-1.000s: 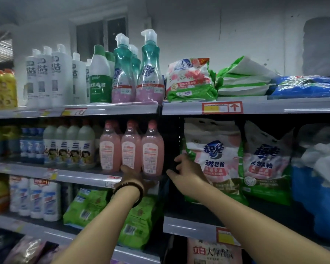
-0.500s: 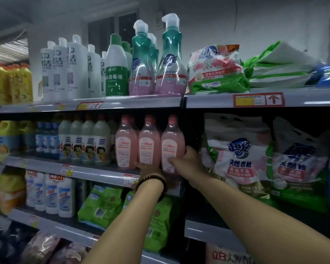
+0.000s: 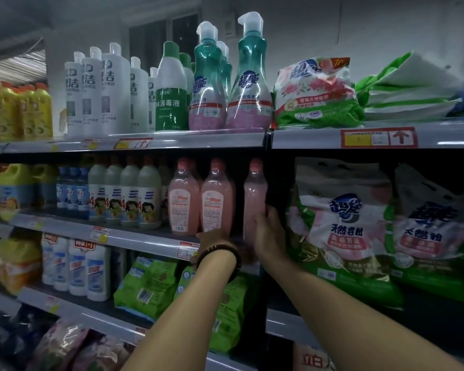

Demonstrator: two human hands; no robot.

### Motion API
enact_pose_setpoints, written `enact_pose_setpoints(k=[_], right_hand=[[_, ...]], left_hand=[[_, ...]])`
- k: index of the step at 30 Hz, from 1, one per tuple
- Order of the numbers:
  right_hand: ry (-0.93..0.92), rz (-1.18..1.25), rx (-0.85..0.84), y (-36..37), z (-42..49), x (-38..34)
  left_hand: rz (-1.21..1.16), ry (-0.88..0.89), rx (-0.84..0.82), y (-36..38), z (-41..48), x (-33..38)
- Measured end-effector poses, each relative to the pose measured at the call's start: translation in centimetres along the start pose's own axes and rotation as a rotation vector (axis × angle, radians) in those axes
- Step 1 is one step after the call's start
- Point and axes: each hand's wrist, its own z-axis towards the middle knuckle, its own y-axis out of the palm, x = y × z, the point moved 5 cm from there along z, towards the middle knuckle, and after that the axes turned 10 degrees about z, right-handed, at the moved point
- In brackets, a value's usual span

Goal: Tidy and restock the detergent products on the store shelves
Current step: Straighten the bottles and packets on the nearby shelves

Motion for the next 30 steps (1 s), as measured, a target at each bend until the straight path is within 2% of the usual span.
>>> enact_pose_setpoints(k=[5, 9, 12, 13, 17, 19, 21, 24, 30], right_hand=[[-0.009, -0.141, 0.085, 1.6, -0.7, 0.3], [-0.073, -0.372, 0.267, 1.6, -1.2, -0.3], [-0.115, -0.451, 0.367, 1.6, -1.4, 0.0], [-0.146, -0.499, 0.405, 1.7, -1.4, 0.1], [-0.223, -0.709, 0.515, 2.1, -1.9, 0.2], [-0.234, -0.747, 0.53, 2.2, -2.0, 0.3], [-0.239, -0.776, 0.531, 2.2, -2.0, 0.4], [-0.252, -0.797, 0.533, 2.4, -2.0, 0.6], [-0.26, -0.792, 0.531, 2.4, -2.0, 0.7]], left_hand=[[0.069, -0.009, 0.02, 0.7, 1.4, -0.3], [-0.146, 0.015, 0.09, -1.2, 0.1, -0.7], [-0.051, 0.076, 0.187, -3.5, -1.4, -2.1], [0.018, 0.103, 0.253, -4.8, -1.9, -2.7], [0.202, 0.309, 0.694, -10.4, -2.9, -2.8], [0.291, 0.391, 0.787, -11.4, -2.2, -1.7], [0.341, 0.415, 0.769, -11.4, -0.9, -0.6], [0.357, 0.394, 0.651, -10.3, 0.8, 0.5], [0.096, 0.426, 0.75, -11.0, 1.5, -0.1]])
